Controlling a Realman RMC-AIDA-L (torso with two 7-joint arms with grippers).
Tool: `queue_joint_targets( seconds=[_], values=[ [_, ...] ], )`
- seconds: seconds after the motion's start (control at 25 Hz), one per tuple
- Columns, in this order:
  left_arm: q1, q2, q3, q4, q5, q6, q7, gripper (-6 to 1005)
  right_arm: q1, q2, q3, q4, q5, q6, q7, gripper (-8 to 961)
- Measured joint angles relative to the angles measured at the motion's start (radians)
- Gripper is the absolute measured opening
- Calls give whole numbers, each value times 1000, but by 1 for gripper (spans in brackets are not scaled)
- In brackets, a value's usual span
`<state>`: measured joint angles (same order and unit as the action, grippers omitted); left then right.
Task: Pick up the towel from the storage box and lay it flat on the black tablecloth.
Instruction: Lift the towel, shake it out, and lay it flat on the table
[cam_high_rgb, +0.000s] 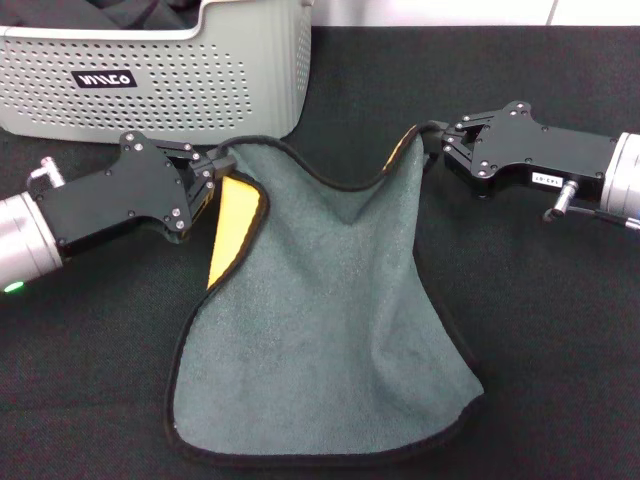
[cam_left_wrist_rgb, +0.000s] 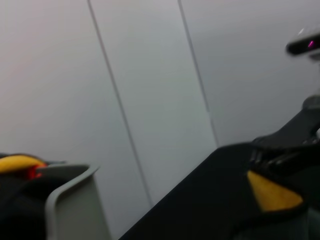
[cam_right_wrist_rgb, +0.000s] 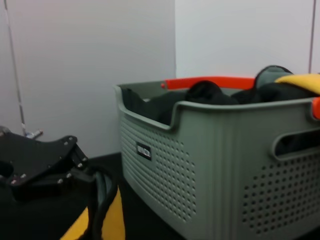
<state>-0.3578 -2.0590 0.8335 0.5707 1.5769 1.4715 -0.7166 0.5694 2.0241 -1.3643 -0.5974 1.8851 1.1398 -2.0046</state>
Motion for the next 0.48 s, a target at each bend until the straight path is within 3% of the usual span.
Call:
queue_joint_targets(
  seconds=[0.48],
  values=[
    [-37,0,2,-7,32,-123,88,14,85,1,-8,79,-1,-89,-16,23]
  ],
)
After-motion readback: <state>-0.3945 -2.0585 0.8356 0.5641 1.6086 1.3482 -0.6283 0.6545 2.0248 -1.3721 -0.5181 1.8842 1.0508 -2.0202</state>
